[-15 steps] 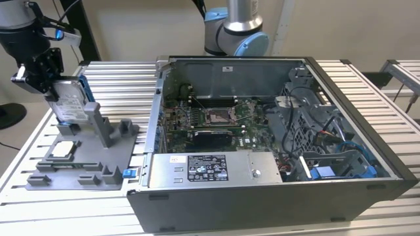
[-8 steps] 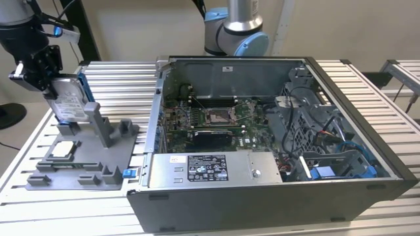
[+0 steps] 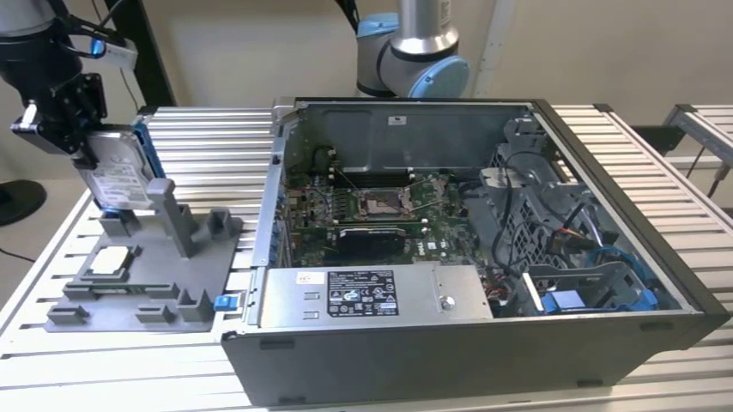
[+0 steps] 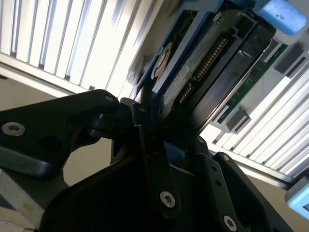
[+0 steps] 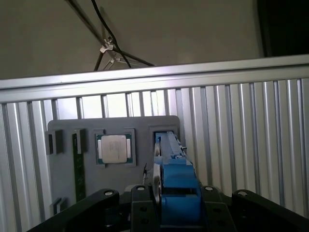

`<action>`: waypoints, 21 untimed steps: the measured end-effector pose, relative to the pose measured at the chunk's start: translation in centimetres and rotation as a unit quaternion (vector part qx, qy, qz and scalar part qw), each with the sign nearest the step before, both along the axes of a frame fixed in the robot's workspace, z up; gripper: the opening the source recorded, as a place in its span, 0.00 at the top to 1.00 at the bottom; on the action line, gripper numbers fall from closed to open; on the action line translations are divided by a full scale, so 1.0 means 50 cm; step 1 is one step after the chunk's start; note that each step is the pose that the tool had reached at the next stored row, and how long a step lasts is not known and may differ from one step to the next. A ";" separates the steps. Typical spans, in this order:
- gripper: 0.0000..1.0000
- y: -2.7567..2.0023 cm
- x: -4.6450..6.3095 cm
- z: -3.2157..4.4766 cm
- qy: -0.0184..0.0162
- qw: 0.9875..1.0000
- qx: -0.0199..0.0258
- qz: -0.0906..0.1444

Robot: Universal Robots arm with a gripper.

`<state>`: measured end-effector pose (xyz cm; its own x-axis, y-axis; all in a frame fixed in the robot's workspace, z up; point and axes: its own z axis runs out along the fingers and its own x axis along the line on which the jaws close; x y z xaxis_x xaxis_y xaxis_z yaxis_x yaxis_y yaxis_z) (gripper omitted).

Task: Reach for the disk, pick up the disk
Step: 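Pick up the disk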

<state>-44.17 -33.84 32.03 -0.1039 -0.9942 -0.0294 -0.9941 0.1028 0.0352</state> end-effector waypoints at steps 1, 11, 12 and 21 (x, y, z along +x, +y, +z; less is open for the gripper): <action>1.00 0.0000 0.000 0.002 0.000 1.000 0.000 0.000; 1.00 -0.0001 0.000 0.018 0.000 1.000 0.000 0.000; 1.00 -0.0001 0.000 0.020 0.000 1.000 0.000 0.000; 1.00 0.0000 0.000 0.033 0.000 1.000 0.000 0.000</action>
